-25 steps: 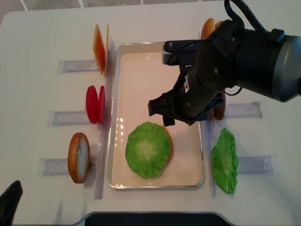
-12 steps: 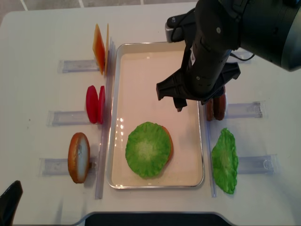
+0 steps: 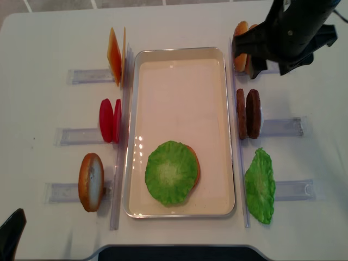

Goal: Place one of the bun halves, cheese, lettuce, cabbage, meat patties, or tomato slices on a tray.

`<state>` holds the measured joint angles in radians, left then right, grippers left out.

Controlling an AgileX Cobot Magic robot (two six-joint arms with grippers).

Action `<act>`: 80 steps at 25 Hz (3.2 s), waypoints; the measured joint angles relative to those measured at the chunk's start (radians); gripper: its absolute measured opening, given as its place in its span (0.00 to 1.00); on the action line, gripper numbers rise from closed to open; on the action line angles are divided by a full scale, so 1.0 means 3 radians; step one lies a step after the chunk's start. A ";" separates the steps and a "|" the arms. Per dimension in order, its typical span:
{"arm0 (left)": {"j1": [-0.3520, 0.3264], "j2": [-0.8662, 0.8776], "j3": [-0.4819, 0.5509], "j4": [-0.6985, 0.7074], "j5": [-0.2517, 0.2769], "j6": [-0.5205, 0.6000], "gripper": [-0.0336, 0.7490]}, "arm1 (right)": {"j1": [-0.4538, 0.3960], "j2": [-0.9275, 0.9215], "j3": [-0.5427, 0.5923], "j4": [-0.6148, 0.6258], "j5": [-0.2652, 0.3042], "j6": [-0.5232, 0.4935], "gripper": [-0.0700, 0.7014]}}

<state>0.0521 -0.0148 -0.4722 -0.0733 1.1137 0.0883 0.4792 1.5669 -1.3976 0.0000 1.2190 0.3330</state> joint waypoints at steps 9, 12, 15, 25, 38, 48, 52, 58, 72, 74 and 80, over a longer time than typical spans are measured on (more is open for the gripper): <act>0.0000 0.0000 0.0000 0.0000 0.0000 0.0000 0.73 | -0.1087 -0.0193 -0.0003 0.0053 0.0000 -0.0578 0.67; 0.0000 0.0000 0.0000 0.0000 0.0000 0.0000 0.73 | -0.1431 -0.0234 -0.0003 0.0072 0.0004 -0.0684 0.67; 0.0000 0.0000 0.0000 0.0000 0.0000 0.0000 0.73 | -0.1606 -0.0283 -0.0003 0.0074 0.0007 -0.0792 0.67; 0.0000 0.0000 0.0000 0.0000 0.0000 0.0000 0.73 | -0.1630 -0.0984 0.0897 0.0165 0.0006 -0.1016 0.67; 0.0000 0.0000 0.0000 0.0000 0.0000 0.0000 0.73 | -0.1630 -0.3018 0.2051 0.0162 0.0027 -0.1040 0.67; 0.0000 0.0000 0.0000 0.0000 0.0000 0.0000 0.73 | -0.1611 -0.4105 0.2364 0.0162 0.0028 -0.1052 0.66; 0.0000 0.0000 0.0000 0.0000 0.0000 0.0000 0.73 | -0.1591 -0.4496 0.2547 0.0162 0.0028 -0.1055 0.66; 0.0000 0.0000 0.0000 0.0000 0.0000 0.0000 0.73 | -0.1591 -0.5045 0.2714 0.0162 0.0031 -0.1052 0.66; 0.0000 0.0000 0.0000 0.0000 -0.0001 0.0000 0.73 | -0.1591 -0.5247 0.2967 0.0112 -0.0191 -0.1009 0.66; 0.0000 0.0000 0.0000 0.0000 -0.0001 0.0000 0.73 | -0.1591 -0.5247 0.2971 0.0087 -0.0210 -0.0999 0.65; 0.0000 0.0000 0.0000 0.0000 -0.0001 0.0000 0.73 | -0.1591 -0.5247 0.2997 0.0065 -0.0259 -0.0995 0.65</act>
<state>0.0521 -0.0148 -0.4722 -0.0733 1.1135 0.0883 0.0020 -0.0072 -0.4984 0.0194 1.1413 0.0344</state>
